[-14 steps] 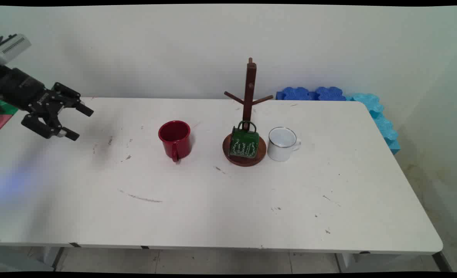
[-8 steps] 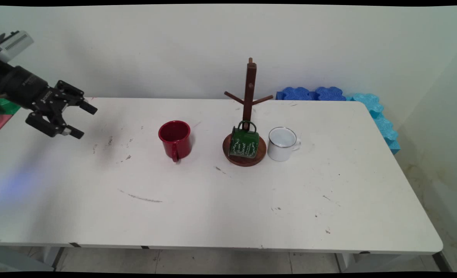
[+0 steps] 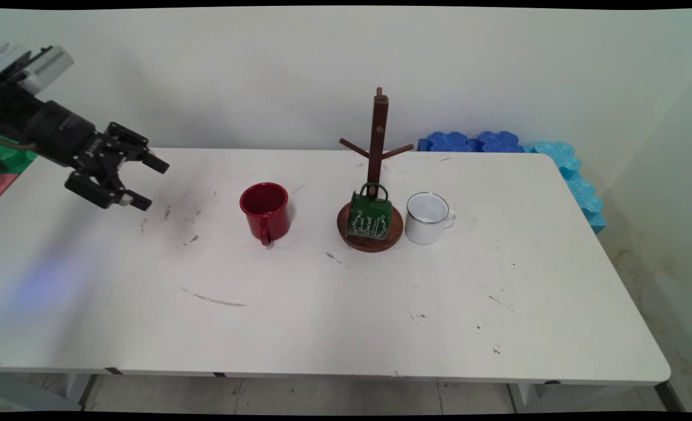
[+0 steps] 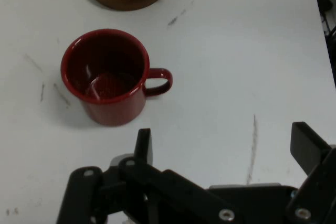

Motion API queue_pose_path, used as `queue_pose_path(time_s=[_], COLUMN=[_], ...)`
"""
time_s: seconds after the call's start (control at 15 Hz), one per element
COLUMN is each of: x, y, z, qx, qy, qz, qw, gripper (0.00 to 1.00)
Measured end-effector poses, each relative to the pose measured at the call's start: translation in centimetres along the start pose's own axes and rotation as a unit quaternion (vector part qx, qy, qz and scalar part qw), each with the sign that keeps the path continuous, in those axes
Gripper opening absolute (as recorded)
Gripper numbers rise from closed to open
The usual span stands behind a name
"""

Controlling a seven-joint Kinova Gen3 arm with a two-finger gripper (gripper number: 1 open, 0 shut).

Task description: Pick up the green mug from the rack

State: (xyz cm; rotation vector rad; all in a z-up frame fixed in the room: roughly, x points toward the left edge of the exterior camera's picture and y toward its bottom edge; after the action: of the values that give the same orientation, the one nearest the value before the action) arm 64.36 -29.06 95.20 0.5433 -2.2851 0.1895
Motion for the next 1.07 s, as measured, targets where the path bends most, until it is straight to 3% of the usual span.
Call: queue_pose_path(time_s=[1.07], x=[4.2], y=[1.1], z=[9.3], qx=[0.005], qy=[0.022], qz=[-0.017], qw=[0.9996], gripper=[1.0])
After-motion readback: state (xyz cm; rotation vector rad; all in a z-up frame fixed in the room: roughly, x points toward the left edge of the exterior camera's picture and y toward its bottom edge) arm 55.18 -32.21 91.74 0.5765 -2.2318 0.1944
